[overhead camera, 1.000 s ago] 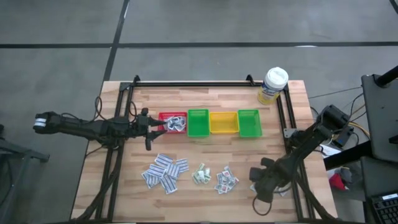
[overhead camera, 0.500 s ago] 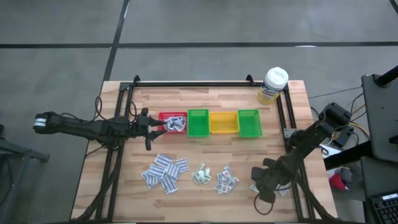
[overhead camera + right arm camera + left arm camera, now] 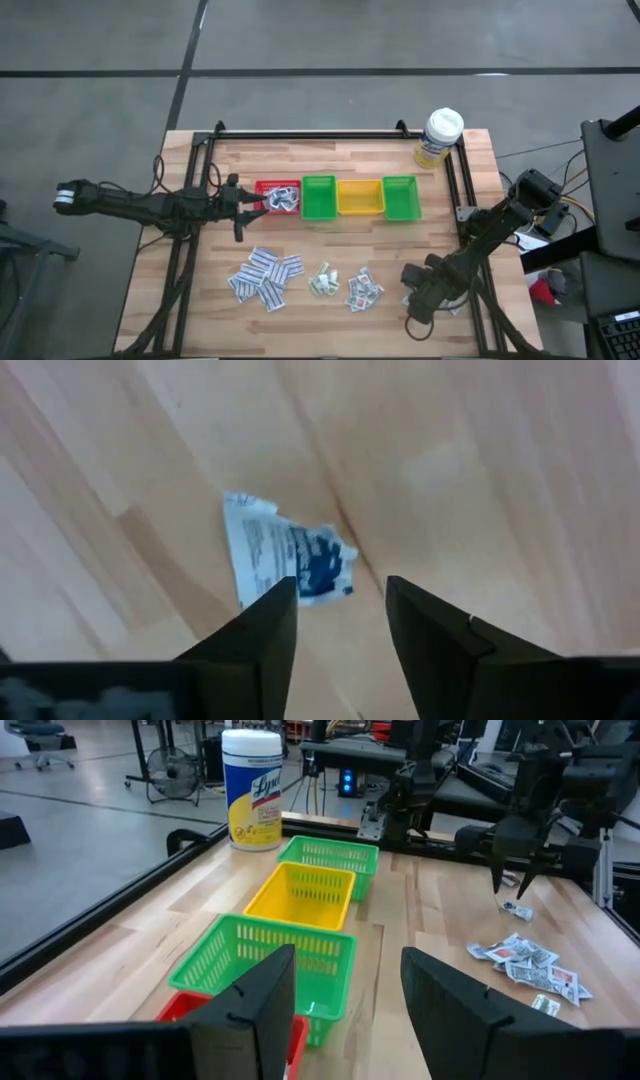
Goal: Pick & Place First Aid Supplies
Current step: Put the alcohol pad into the red basket
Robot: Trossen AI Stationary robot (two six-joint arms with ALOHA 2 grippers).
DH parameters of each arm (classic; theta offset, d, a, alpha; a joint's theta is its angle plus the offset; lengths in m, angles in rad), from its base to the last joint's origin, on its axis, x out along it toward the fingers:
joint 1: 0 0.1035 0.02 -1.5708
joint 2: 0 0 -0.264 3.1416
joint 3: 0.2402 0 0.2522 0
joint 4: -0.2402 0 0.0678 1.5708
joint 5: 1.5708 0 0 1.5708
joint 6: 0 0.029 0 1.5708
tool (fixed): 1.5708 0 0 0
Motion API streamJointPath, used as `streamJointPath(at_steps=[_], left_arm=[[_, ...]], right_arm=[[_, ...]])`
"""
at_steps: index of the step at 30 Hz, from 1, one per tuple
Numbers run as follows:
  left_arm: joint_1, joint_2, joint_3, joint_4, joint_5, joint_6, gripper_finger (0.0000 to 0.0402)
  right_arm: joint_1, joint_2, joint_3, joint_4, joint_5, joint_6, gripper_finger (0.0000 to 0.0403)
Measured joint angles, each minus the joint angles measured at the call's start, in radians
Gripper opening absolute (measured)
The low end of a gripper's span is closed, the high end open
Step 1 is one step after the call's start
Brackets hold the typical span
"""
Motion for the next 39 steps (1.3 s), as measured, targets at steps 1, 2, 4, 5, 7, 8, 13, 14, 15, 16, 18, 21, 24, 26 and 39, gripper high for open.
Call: streamJointPath(at_steps=[1, 2, 4, 5, 7, 8, 13, 14, 15, 16, 18, 21, 24, 26, 39], left_arm=[[0.0, 0.0, 0.0, -0.004, 0.0, 0.0, 0.0177], [0.0, 0.0, 0.0, -0.006, 0.0, 0.0, 0.0177], [0.0, 0.0, 0.0, -0.009, 0.0, 0.0, 0.0177], [0.0, 0.0, 0.0, -0.009, 0.0, 0.0, 0.0177], [0.0, 0.0, 0.0, -0.009, 0.0, 0.0, 0.0177], [0.0, 0.0, 0.0, -0.009, 0.0, -0.001, 0.0177], [0.0, 0.0, 0.0, -0.008, 0.0, -0.001, 0.0177], [0.0, 0.0, 0.0, -0.008, 0.0, -0.001, 0.0177], [0.0, 0.0, 0.0, -0.008, 0.0, -0.001, 0.0177], [0.0, 0.0, 0.0, -0.008, 0.0, -0.001, 0.0177], [0.0, 0.0, 0.0, -0.008, 0.0, -0.001, 0.0177], [0.0, 0.0, 0.0, -0.007, 0.0, -0.002, 0.0177], [0.0, 0.0, 0.0, -0.007, 0.0, -0.003, 0.0177], [0.0, 0.0, 0.0, -0.007, 0.0, -0.004, 0.0177], [0.0, 0.0, 0.0, -0.005, 0.005, -0.011, 0.0177]], right_arm=[[0.0, -0.002, 0.0, 0.0, 0.005, 0.011, 0.0156], [0.0, -0.002, -0.002, 0.002, 0.011, 0.025, 0.0157], [0.0, -0.002, -0.01, -0.002, 0.017, 0.052, 0.0158], [0.0, -0.002, -0.014, -0.002, 0.018, 0.064, 0.0157], [0.0, 0.004, -0.019, 0.014, 0.016, 0.076, 0.0156], [0.0, 0.01, -0.024, 0.024, 0.015, 0.076, 0.0156], [0.0, 0.047, -0.028, 0.054, -0.009, 0.078, 0.0157], [0.0, 0.053, -0.028, 0.054, -0.018, 0.078, 0.0157], [0.0, 0.06, -0.028, 0.054, -0.025, 0.078, 0.0156], [0.001, 0.064, -0.026, 0.052, -0.027, 0.078, 0.0155], [0.001, 0.075, -0.026, 0.052, -0.028, 0.078, 0.015], [0.002, 0.081, -0.026, 0.047, -0.03, 0.078, 0.0138], [0.002, 0.08, -0.027, 0.046, -0.042, 0.078, 0.0117], [0.001, 0.078, -0.028, 0.042, -0.044, 0.077, 0.0099], [0.003, 0.046, -0.032, 0.007, -0.039, 0.02, 0.001]])
